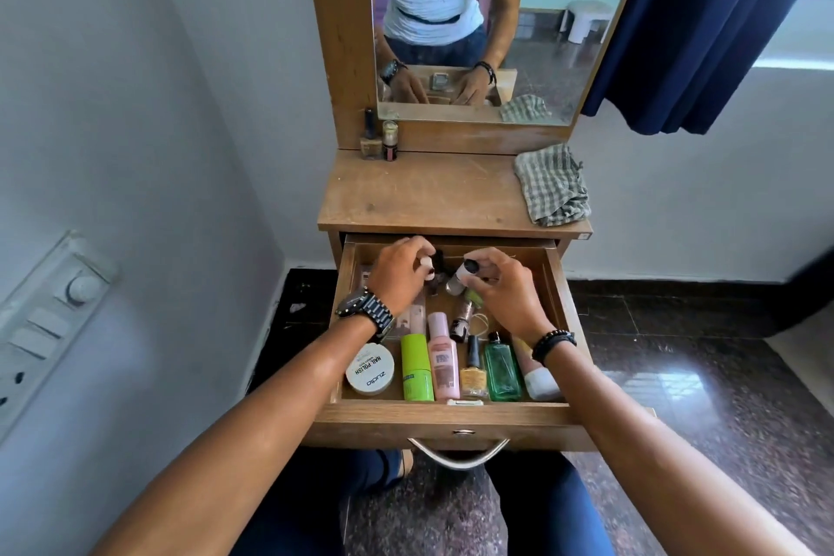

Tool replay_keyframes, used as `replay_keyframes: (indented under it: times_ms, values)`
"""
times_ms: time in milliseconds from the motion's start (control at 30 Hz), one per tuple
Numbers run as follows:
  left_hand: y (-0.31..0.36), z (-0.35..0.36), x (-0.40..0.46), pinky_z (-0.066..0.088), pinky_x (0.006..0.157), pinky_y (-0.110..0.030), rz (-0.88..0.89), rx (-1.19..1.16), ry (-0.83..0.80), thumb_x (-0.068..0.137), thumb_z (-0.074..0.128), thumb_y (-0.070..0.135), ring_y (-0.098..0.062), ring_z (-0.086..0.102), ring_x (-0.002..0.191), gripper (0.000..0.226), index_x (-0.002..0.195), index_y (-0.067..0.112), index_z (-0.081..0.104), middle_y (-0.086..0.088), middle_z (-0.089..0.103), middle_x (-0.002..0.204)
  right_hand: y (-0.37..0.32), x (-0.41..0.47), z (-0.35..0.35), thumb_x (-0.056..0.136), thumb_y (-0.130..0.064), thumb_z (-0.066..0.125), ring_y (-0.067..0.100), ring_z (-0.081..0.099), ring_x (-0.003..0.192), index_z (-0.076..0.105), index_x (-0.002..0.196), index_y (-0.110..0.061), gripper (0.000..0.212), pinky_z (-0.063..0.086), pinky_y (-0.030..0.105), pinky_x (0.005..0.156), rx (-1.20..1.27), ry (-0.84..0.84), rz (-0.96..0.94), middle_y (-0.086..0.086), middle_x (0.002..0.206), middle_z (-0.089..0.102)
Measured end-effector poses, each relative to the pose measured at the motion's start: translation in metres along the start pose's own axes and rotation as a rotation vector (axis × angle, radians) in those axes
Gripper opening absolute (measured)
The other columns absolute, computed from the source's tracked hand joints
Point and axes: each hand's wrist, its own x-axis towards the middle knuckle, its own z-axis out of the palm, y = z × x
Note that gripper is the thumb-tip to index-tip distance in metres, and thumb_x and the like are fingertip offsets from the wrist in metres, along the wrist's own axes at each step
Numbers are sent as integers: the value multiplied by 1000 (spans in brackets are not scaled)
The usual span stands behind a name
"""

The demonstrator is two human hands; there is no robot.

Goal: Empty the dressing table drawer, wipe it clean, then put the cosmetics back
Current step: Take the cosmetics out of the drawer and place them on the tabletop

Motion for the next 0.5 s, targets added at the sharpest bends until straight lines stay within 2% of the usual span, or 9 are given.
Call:
replay_keyframes:
  times_ms: [67, 167, 233, 333, 433, 500]
  values:
    - [4, -19, 2, 43, 81, -16, 0, -50, 57, 82, 62, 3, -15, 62, 93, 21, 101, 10, 65, -3, 67, 103, -12, 3, -3, 81, -12, 71, 0, 64, 81, 66, 102, -16, 22, 50, 8, 72, 52, 4, 1, -3, 91, 69]
    - [6, -50, 10, 54, 80, -28, -1, -167, 146, 80, 66, 6, -15, 64, 86, 20, 99, 14, 62, -3, 67, 94, -33, 14, -6, 81, -14, 72, 8, 67, 82, 65, 97, -21, 18, 54, 17, 73, 110, -10, -38, -3, 91, 71]
    - [4, -68, 19, 56, 75, -23, -8, -213, 214, 80, 67, 6, -13, 65, 82, 21, 99, 14, 61, -2, 66, 92, -49, 26, -5, 82, -17, 71, 10, 68, 85, 64, 97, -23, 17, 55, 23, 73, 115, -25, -62, -2, 94, 72]
    - [-1, -87, 38, 50, 65, -5, -40, -243, 310, 80, 69, 7, -6, 61, 75, 19, 96, 12, 60, 1, 65, 90, -75, 52, 4, 83, -16, 69, 4, 64, 83, 64, 102, -19, 20, 50, 15, 70, 60, -18, -131, -6, 93, 68]
    - [-9, -95, 62, 44, 57, -1, -116, -252, 384, 80, 69, 9, -6, 60, 77, 19, 93, 14, 57, 2, 64, 92, -97, 83, 21, 83, -12, 68, -6, 56, 73, 65, 104, -11, 21, 42, 1, 61, -14, 18, -211, -6, 91, 63]
    - [-15, -97, 78, 42, 54, -1, -163, -266, 416, 81, 68, 8, -7, 60, 78, 19, 95, 13, 57, 3, 62, 92, -104, 103, 32, 84, -13, 67, -3, 56, 72, 63, 106, -11, 22, 42, 2, 62, -36, 49, -210, -4, 93, 63]
